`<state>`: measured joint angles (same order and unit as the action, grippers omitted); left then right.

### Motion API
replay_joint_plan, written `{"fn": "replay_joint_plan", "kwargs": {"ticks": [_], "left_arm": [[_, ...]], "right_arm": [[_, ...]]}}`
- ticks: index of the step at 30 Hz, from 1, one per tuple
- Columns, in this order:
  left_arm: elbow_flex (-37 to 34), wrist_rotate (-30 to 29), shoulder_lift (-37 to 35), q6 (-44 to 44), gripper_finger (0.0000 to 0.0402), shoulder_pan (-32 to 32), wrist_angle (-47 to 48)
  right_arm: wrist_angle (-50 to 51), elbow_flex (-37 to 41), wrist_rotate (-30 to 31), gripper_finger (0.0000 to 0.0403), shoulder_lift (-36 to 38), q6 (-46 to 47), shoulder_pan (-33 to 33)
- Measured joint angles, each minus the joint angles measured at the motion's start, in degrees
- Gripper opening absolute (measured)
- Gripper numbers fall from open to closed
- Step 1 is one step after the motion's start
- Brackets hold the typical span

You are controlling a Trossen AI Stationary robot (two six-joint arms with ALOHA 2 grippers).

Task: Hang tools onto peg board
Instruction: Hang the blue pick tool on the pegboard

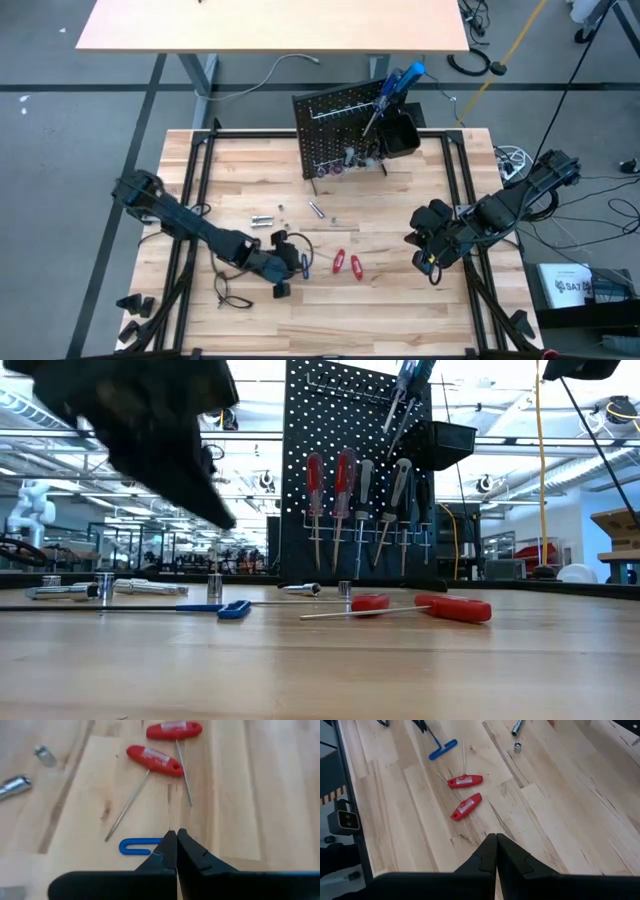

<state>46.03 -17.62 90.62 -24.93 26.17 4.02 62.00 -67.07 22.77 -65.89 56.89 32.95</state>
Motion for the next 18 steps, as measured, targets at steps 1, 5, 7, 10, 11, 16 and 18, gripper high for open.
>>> {"fn": "replay_joint_plan", "kwargs": {"ticks": [1,5,7,10,11,16,18], "left_arm": [[-0.13,-0.13,-1.28,0.00,0.0000,-0.01,0.50],[-0.16,-0.64,-6.84,0.64,0.0000,-0.72,0.16],[-0.05,-0.94,-8.85,2.00,0.0000,-1.16,0.85],[-0.16,-0.25,-8.85,1.63,0.0001,-1.81,4.98],[-0.26,-0.19,-8.37,1.27,0.0004,-1.84,5.55],[-0.53,3.44,-4.16,-0.13,0.0038,-1.68,5.21],[-0.53,4.34,-2.51,-0.23,0.0058,-1.66,5.86]], "right_arm": [[-0.35,0.00,0.17,0.0000,0.00,-0.36,-0.02],[-1.96,0.00,1.37,0.0000,0.02,-0.72,-0.10],[-2.96,0.00,1.38,0.0000,0.00,-1.75,-0.44],[-4.76,0.00,1.69,0.0000,0.00,-3.54,-1.34],[-4.88,0.00,2.04,0.0000,0.00,-3.92,-1.59],[-5.07,0.00,3.16,0.0000,0.00,-3.76,-2.27],[-5.14,0.00,3.14,0.0000,0.00,-3.70,-2.25]]}}
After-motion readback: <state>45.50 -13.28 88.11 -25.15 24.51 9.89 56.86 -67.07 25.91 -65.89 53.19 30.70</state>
